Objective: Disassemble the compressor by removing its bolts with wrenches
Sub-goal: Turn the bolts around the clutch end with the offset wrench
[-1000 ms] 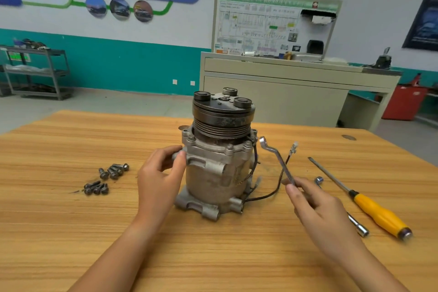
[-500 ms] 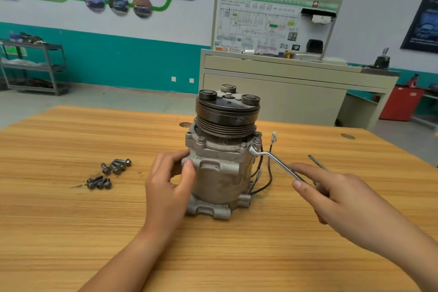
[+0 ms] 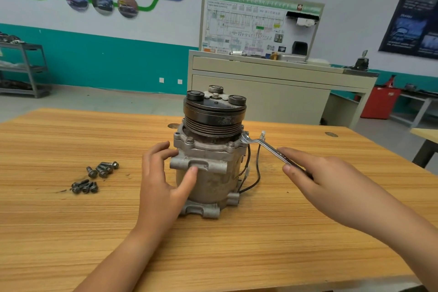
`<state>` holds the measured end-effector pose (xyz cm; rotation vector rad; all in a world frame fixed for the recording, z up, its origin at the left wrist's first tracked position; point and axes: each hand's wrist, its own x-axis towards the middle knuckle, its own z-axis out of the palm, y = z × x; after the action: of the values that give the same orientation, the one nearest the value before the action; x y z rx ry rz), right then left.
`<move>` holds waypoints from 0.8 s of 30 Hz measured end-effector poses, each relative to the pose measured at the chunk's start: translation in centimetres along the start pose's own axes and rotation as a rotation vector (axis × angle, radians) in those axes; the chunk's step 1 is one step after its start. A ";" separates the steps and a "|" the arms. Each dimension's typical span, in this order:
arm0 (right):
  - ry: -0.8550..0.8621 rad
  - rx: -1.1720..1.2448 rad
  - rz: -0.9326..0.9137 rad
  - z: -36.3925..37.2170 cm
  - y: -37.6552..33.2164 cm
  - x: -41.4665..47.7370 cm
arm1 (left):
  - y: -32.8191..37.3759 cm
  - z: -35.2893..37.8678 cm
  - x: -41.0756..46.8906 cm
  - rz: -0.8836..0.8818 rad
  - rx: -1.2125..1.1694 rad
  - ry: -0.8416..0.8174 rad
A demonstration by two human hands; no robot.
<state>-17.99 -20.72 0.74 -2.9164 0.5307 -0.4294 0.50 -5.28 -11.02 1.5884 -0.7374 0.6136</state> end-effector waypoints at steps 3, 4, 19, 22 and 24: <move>-0.004 -0.061 0.001 0.0 0.3 0.7 | -0.2 0.1 0.0 -0.009 0.007 -0.004; 0.001 -0.099 -0.003 0.0 0.4 0.9 | -0.2 0.1 0.0 -0.007 0.009 -0.004; 0.031 -0.829 -0.304 -2.2 1.6 3.5 | -0.2 0.2 0.1 -0.005 -0.042 -0.012; 0.058 -0.891 -0.348 -2.0 4.1 6.1 | -0.4 0.2 0.2 0.010 -0.039 -0.022; 0.122 -0.815 -0.427 -1.0 5.3 8.3 | -0.5 0.2 0.3 0.022 -0.036 -0.024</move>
<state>-12.61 -28.74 2.73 -3.8314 0.0761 -0.5406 1.04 -5.45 -11.15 1.5588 -0.7806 0.5955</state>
